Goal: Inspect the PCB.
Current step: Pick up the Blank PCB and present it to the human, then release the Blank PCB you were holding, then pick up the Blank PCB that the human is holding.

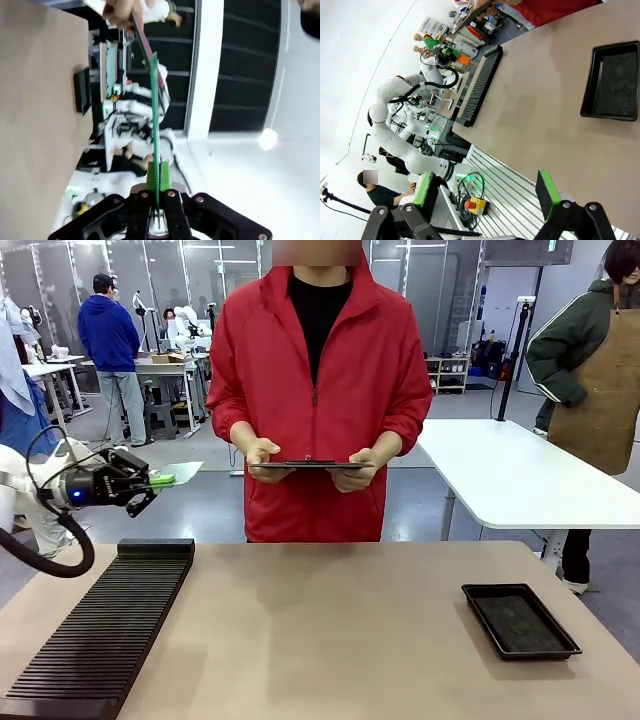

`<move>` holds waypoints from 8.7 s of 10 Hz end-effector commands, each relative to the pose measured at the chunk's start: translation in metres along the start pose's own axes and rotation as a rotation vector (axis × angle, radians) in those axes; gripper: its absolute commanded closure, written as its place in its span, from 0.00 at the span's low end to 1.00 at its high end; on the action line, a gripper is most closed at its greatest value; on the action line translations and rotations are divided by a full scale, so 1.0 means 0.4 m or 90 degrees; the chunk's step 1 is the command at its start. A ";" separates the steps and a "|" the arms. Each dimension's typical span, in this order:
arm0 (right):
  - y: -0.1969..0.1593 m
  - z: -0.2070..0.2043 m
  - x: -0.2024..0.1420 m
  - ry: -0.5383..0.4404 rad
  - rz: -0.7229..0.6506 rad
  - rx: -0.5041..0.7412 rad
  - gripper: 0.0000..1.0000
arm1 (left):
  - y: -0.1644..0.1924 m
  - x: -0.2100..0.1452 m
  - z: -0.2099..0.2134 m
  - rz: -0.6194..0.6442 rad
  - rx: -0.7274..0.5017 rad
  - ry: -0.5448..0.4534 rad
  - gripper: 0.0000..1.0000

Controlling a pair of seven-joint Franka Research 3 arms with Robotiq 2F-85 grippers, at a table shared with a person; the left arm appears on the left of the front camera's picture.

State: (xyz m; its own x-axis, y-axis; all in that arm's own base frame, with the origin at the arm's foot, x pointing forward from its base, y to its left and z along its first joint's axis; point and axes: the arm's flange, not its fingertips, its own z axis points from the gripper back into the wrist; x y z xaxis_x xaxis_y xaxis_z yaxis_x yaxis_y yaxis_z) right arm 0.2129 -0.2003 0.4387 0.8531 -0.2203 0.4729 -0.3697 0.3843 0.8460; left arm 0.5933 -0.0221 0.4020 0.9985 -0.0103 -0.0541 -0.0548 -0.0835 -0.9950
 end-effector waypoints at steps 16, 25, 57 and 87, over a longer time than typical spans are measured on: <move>0.003 0.002 0.003 -0.007 0.008 0.007 0.00 | 0.010 0.036 -0.037 0.022 0.039 -0.071 0.97; 0.003 0.002 0.003 -0.007 0.008 0.007 0.00 | 0.010 0.036 -0.037 0.022 0.039 -0.071 0.97; 0.003 0.002 0.003 -0.007 0.008 0.007 0.00 | 0.013 0.034 -0.040 0.016 0.039 -0.063 0.00; 0.003 0.002 0.003 -0.007 0.008 0.007 0.00 | -0.065 -0.813 0.469 -0.130 0.108 0.033 0.00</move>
State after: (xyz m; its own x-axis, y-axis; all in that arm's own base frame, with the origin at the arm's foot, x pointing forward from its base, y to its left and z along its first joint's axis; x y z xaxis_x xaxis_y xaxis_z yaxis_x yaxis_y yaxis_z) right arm 0.2138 -0.1997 0.4384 0.8549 -0.2180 0.4707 -0.3682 0.3842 0.8466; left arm 0.2700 0.1678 0.4281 0.9865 -0.0637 0.1508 0.1553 0.0741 -0.9851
